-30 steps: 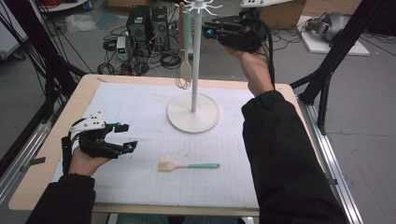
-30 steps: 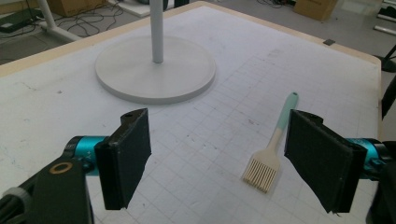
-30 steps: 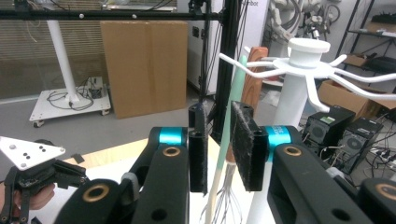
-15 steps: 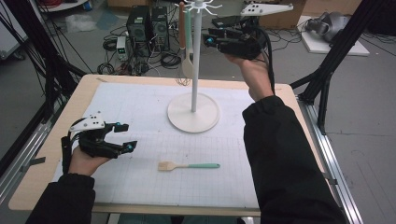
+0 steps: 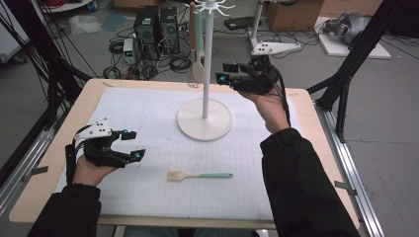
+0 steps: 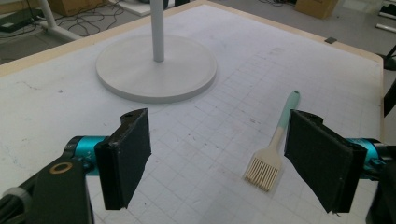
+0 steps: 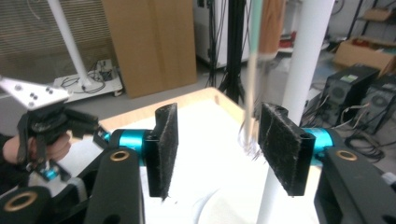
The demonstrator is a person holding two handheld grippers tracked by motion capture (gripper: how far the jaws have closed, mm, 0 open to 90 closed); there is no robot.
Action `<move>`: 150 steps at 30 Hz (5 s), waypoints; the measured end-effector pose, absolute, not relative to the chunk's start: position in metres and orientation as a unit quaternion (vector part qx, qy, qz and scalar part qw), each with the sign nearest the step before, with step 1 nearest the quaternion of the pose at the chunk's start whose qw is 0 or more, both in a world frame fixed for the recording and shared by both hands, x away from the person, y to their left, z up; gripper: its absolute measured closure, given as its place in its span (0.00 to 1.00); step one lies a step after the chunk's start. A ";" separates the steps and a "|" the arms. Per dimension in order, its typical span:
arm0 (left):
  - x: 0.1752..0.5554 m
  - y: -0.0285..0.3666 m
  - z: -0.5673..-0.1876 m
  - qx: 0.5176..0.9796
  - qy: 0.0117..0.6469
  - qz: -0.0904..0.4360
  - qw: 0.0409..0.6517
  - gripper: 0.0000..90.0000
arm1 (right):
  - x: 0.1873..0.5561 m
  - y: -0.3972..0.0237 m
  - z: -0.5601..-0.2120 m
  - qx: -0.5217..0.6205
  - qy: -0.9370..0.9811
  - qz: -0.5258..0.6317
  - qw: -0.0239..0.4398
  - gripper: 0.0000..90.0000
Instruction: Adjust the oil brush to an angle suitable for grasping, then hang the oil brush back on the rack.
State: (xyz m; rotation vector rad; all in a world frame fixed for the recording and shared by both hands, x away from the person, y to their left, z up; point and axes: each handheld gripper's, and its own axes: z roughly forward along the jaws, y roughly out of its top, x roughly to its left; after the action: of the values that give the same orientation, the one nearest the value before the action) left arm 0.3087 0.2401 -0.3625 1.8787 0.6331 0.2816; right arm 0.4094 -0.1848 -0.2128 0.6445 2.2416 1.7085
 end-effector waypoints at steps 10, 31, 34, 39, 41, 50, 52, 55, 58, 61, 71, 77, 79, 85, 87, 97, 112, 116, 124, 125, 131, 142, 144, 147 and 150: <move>0.307 0.239 -0.363 0.791 0.269 0.122 0.536 0.26 | 0.398 -0.187 -0.245 0.216 0.783 0.572 0.113 0.49; 0.306 0.237 -0.365 0.793 0.269 0.124 0.532 0.26 | 0.373 -0.189 -0.298 0.198 0.818 0.532 0.092 0.44; 0.306 0.237 -0.366 0.794 0.269 0.124 0.531 0.25 | 0.371 -0.187 -0.304 0.194 0.823 0.526 0.092 0.42; 0.306 0.236 -0.366 0.795 0.269 0.123 0.531 0.25 | 0.367 -0.183 -0.314 0.183 0.836 0.510 0.093 0.41; 0.306 0.236 -0.366 0.795 0.267 0.123 0.531 0.25 | 0.365 -0.182 -0.319 0.182 0.839 0.505 0.088 0.41; 0.306 0.236 -0.366 0.794 0.268 0.121 0.533 0.25 | 0.360 -0.175 -0.336 0.167 0.854 0.487 0.071 0.39; 0.306 0.236 -0.366 0.794 0.267 0.121 0.532 0.25 | 0.360 -0.175 -0.340 0.166 0.856 0.485 0.070 0.39; 0.306 0.236 -0.367 0.793 0.268 0.121 0.533 0.25 | 0.359 -0.174 -0.345 0.164 0.860 0.479 0.067 0.39; 0.306 0.236 -0.367 0.795 0.267 0.122 0.532 0.25 | 0.357 -0.172 -0.350 0.162 0.863 0.474 0.061 0.39; 0.306 0.236 -0.367 0.795 0.265 0.123 0.531 0.25 | 0.354 -0.170 -0.355 0.157 0.868 0.468 0.059 0.38; 0.308 0.238 -0.369 0.793 0.266 0.119 0.535 0.25 | 0.349 -0.164 -0.366 0.146 0.875 0.458 0.052 0.37; 0.308 0.240 -0.369 0.793 0.270 0.124 0.532 0.25 | 0.349 -0.163 -0.376 0.150 0.880 0.448 0.047 0.37; 0.309 0.240 -0.369 0.793 0.269 0.124 0.533 0.25 | 0.348 -0.163 -0.380 0.152 0.881 0.446 0.043 0.37; 0.309 0.237 -0.369 0.794 0.267 0.124 0.532 0.25 | 0.344 -0.163 -0.391 0.151 0.885 0.438 0.043 0.35; 0.309 0.237 -0.369 0.794 0.266 0.124 0.532 0.25 | 0.344 -0.161 -0.394 0.150 0.894 0.421 0.037 0.33; 0.308 0.241 -0.367 0.790 0.268 0.125 0.537 0.25 | 0.340 -0.153 -0.399 0.138 0.905 0.401 0.034 0.33; 0.306 0.238 -0.365 0.791 0.265 0.128 0.536 0.25 | 0.323 -0.163 -0.404 0.135 0.910 0.389 0.042 0.39; 0.306 0.238 -0.366 0.791 0.267 0.127 0.536 0.25 | 0.326 -0.162 -0.411 0.126 0.918 0.374 0.037 0.46; 0.307 0.238 -0.367 0.792 0.267 0.126 0.535 0.25 | 0.332 -0.150 -0.429 0.093 0.933 0.347 0.025 0.65; 0.307 0.238 -0.367 0.791 0.267 0.126 0.535 0.25 | 0.333 -0.149 -0.430 0.088 0.934 0.344 0.024 0.68; 0.307 0.237 -0.368 0.794 0.265 0.124 0.533 0.25 | 0.338 -0.148 -0.434 0.067 0.938 0.339 0.015 0.77; 0.307 0.232 -0.369 0.798 0.260 0.119 0.530 0.26 | 0.347 -0.150 -0.435 0.041 0.937 0.348 -0.019 0.88; 0.307 0.231 -0.369 0.799 0.258 0.119 0.530 0.26 | 0.348 -0.150 -0.435 0.044 0.936 0.349 -0.018 0.88; 0.307 0.230 -0.369 0.800 0.256 0.118 0.529 0.26 | 0.348 -0.151 -0.433 0.044 0.934 0.354 -0.019 0.88; 0.306 0.228 -0.369 0.801 0.255 0.116 0.530 0.26 | 0.347 -0.153 -0.429 0.047 0.929 0.367 -0.018 0.88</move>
State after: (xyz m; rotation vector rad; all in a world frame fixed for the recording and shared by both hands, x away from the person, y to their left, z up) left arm 0.3063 0.2283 -0.3690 1.9118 0.6079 0.2761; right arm 0.3474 -0.1526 -0.4292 0.1499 2.9523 1.1680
